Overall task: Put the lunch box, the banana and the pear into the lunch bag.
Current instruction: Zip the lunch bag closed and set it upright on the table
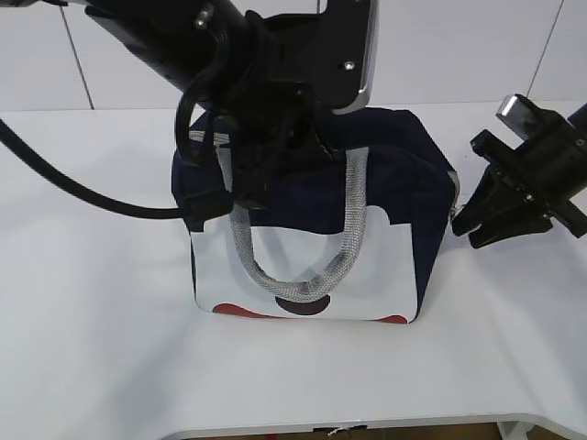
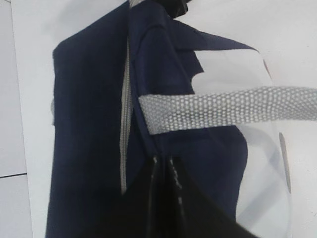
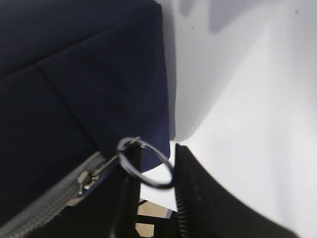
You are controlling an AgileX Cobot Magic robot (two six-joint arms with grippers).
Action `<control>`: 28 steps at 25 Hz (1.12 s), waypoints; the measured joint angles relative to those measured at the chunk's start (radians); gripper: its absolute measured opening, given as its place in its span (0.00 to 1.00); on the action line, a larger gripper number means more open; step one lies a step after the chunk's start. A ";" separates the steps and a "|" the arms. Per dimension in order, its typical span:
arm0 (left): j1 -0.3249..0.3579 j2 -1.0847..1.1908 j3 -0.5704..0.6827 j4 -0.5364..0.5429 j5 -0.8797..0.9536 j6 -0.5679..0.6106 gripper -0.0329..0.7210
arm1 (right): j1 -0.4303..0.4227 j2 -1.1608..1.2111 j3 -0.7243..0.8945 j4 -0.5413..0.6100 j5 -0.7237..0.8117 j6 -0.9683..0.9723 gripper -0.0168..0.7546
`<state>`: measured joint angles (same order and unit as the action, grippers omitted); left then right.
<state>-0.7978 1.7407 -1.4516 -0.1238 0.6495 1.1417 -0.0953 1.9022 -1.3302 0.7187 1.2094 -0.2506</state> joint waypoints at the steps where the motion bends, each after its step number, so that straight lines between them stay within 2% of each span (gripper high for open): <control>1: 0.000 0.000 0.000 0.003 0.000 0.000 0.03 | -0.001 -0.006 0.000 0.000 -0.001 -0.010 0.35; 7: 0.000 0.000 0.000 0.015 0.000 0.000 0.03 | -0.001 -0.056 0.000 -0.002 -0.001 -0.020 0.39; 22: 0.000 0.000 0.000 0.018 0.002 0.000 0.03 | -0.001 -0.167 0.000 -0.012 -0.001 -0.018 0.39; 28: 0.000 0.000 0.000 0.018 0.004 0.000 0.03 | -0.001 -0.215 0.000 -0.081 0.001 -0.047 0.39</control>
<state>-0.7978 1.7407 -1.4516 -0.1059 0.6539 1.1417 -0.0960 1.6869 -1.3302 0.6373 1.2102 -0.2980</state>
